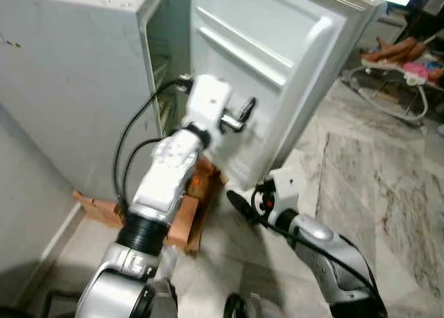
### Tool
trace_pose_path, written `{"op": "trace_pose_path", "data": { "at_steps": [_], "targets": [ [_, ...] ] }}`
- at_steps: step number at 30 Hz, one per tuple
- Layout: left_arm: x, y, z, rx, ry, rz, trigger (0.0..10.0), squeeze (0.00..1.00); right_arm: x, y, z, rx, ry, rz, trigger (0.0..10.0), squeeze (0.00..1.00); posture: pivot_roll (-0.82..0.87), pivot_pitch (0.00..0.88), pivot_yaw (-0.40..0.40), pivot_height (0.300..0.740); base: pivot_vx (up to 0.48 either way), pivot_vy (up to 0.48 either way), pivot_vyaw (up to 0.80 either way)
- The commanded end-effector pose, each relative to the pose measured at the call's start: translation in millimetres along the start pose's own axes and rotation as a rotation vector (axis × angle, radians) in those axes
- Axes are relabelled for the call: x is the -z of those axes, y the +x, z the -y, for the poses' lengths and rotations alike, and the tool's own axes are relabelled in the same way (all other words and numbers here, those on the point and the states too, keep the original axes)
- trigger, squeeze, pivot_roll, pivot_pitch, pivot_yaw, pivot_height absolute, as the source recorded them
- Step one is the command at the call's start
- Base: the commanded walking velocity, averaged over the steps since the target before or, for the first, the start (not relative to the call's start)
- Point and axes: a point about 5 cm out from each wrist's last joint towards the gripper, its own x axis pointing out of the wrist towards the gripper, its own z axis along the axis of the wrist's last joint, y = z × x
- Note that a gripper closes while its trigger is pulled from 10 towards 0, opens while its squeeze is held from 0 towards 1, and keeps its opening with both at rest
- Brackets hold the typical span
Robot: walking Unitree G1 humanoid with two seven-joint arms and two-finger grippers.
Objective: Restocking fridge
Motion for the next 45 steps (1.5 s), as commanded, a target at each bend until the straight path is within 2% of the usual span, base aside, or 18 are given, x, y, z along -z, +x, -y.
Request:
{"op": "trace_pose_path", "data": {
  "at_steps": [1, 6, 7, 8, 10, 11, 12, 17, 20, 22, 24, 25, 26, 31, 33, 37, 41, 45],
  "targets": [
    [0.7, -6.0, -0.2, -0.025, -0.028, 0.008, 10.0, 0.00, 2.5, -0.6, 4.0, 0.012, 0.000, -0.017, 10.0, 0.00, 0.13, 0.085, -0.106, 0.740, 0.000, -0.465, -0.78],
    [11.2, -20.3, -6.1, -0.092, -0.063, -0.023, 10.0, 0.00, -2.0, 1.9, 5.4, 0.037, 0.010, 0.027, 10.0, 0.00, 0.14, 0.082, -0.113, 0.740, 0.000, -0.462, -0.27],
    [15.7, -25.7, -6.4, -0.107, -0.105, -0.032, 10.0, 0.00, -4.8, 3.9, 5.2, 0.043, 0.016, 0.049, 10.0, 0.00, 0.14, 0.079, -0.112, 0.740, 0.000, -0.454, 0.00],
    [15.7, -25.7, -6.4, -0.107, -0.105, -0.032, 10.0, 0.00, -4.8, 3.9, 5.2, 0.043, 0.016, 0.049, 10.0, 0.00, 0.14, 0.079, -0.112, 0.740, 0.000, -0.454, 0.00],
    [32.7, -38.4, -5.8, -0.160, -0.167, -0.078, 10.0, 0.00, -8.3, 6.8, 6.8, 0.081, 0.044, 0.090, 10.0, 0.00, 0.12, 0.072, -0.104, 0.740, 0.000, -0.446, 0.00],
    [32.7, -38.4, -5.8, -0.160, -0.167, -0.078, 10.0, 0.00, -8.3, 6.8, 6.8, 0.081, 0.044, 0.090, 10.0, 0.00, 0.12, 0.072, -0.104, 0.740, 0.000, -0.446, 0.00],
    [41.1, -45.3, -2.4, -0.169, -0.179, -0.102, 10.0, 0.00, -7.6, 7.5, 8.6, 0.103, 0.054, 0.096, 10.0, 0.00, 0.11, 0.071, -0.099, 0.740, 0.000, -0.442, 0.00],
    [45.5, -59.2, 1.1, -0.150, -0.128, -0.127, 10.0, 0.00, -11.8, 7.3, 6.2, 0.096, -0.012, 0.110, 10.0, 0.00, 0.11, 0.072, -0.099, 0.740, 0.119, -0.408, 0.00],
    [42.0, -71.0, -11.6, -0.180, -0.070, -0.133, 10.0, 0.00, -18.9, 7.4, 4.7, 0.093, -0.061, 0.144, 10.0, 0.00, 0.11, 0.075, -0.091, 0.740, 0.346, -0.329, 0.00],
    [41.3, -82.3, -25.6, -0.238, -0.043, -0.140, 10.0, 0.00, -29.6, 7.4, 8.2, 0.160, -0.142, 0.206, 10.0, 0.00, 0.12, 0.081, -0.090, 0.740, 0.369, -0.300, 0.00],
    [41.1, -90.9, -32.5, -0.273, -0.036, -0.145, 10.0, 0.00, -35.8, 6.7, 7.4, 0.158, -0.137, 0.258, 10.0, 0.00, 0.12, 0.080, -0.089, 0.740, 0.386, -0.281, 0.00],
    [41.5, -94.1, -34.9, -0.287, -0.034, -0.148, 10.0, 0.00, -36.8, 6.7, 6.4, 0.138, -0.058, 0.274, 10.0, 0.00, 0.13, 0.078, -0.088, 0.740, 0.398, -0.262, 0.00],
    [41.9, -97.8, -36.3, -0.296, -0.032, -0.152, 10.0, 0.00, -37.4, 6.1, 6.6, 0.137, -0.020, 0.282, 10.0, 0.00, 0.13, 0.078, -0.087, 0.740, 0.401, -0.259, 0.00],
    [48.8, -123.5, -35.2, -0.366, -0.056, -0.201, 10.0, 0.00, -32.1, 6.8, 6.9, 0.183, -0.046, 0.279, 10.0, 0.00, 0.13, 0.069, -0.076, 0.740, 0.412, -0.151, 0.00],
    [49.4, -127.6, -32.8, -0.379, -0.062, -0.208, 10.0, 0.00, -29.8, 6.6, 7.8, 0.193, -0.051, 0.269, 10.0, 0.00, 0.13, 0.064, -0.076, 0.740, 0.424, 0.000, 0.00],
    [47.2, -128.1, -28.5, -0.371, -0.056, -0.209, 10.0, 0.00, -36.7, 3.4, 16.2, 0.266, -0.072, 0.331, 10.0, 0.00, 0.13, 0.059, -0.081, 0.740, 0.434, 0.000, 0.00],
    [42.4, -121.6, -29.9, -0.367, -0.053, -0.195, 10.0, 0.00, -47.9, 2.8, 22.7, 0.284, -0.020, 0.388, 10.0, 0.00, 0.13, 0.059, -0.085, 0.740, 0.472, 0.000, 0.00],
    [35.2, -114.2, -31.7, -0.348, -0.033, -0.169, 10.0, 0.00, -51.6, 5.4, 24.4, 0.279, -0.009, 0.384, 10.0, 0.00, 0.14, 0.062, -0.092, 0.740, 0.480, 0.000, -0.20]
  ]
}}
